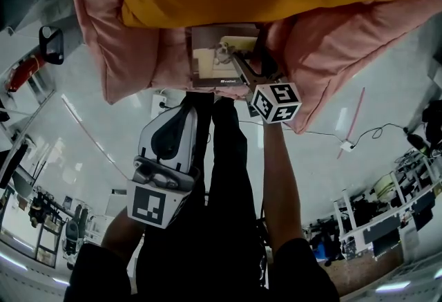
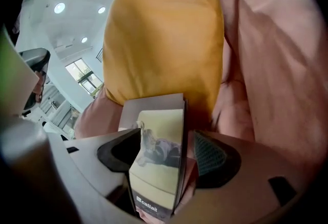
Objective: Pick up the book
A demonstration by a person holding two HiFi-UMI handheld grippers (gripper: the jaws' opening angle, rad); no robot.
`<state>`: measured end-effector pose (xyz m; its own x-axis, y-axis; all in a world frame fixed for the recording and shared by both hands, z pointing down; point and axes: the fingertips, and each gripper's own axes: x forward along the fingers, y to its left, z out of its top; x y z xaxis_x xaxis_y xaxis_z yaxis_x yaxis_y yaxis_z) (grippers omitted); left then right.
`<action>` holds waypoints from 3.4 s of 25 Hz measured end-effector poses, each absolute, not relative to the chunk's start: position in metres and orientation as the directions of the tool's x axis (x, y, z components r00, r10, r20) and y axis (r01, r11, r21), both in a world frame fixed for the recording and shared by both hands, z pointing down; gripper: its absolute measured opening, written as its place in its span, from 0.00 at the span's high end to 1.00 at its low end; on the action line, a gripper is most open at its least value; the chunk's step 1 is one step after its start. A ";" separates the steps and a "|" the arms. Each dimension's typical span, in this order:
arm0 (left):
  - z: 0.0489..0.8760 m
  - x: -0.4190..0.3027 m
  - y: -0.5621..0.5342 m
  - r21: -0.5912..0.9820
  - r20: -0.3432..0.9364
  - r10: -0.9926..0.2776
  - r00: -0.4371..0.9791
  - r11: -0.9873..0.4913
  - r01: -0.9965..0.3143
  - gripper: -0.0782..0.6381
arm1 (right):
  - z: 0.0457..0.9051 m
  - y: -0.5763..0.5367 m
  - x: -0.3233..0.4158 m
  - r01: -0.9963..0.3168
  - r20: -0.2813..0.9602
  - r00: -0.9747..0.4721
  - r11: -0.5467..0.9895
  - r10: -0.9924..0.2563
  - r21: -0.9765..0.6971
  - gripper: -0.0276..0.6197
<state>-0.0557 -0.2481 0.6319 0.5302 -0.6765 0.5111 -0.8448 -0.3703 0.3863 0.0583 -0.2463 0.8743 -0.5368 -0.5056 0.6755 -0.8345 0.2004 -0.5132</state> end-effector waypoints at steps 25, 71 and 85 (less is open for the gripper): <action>0.659 -0.045 -0.247 0.422 0.525 -0.644 0.556 -0.371 -0.827 0.88 | 0.905 -0.251 0.030 -0.692 0.608 -0.721 0.312 -0.331 -0.651 0.43; 0.653 -0.036 -0.241 0.409 0.511 -0.691 0.511 -0.327 -0.852 0.88 | 0.817 -0.209 0.031 -0.807 0.692 -0.582 0.198 -0.428 -0.556 0.72; 0.604 -0.046 -0.235 0.367 0.458 -0.739 0.494 -0.350 -0.862 0.88 | 0.774 -0.191 0.048 -0.895 0.762 -0.446 0.211 -0.470 -0.394 0.72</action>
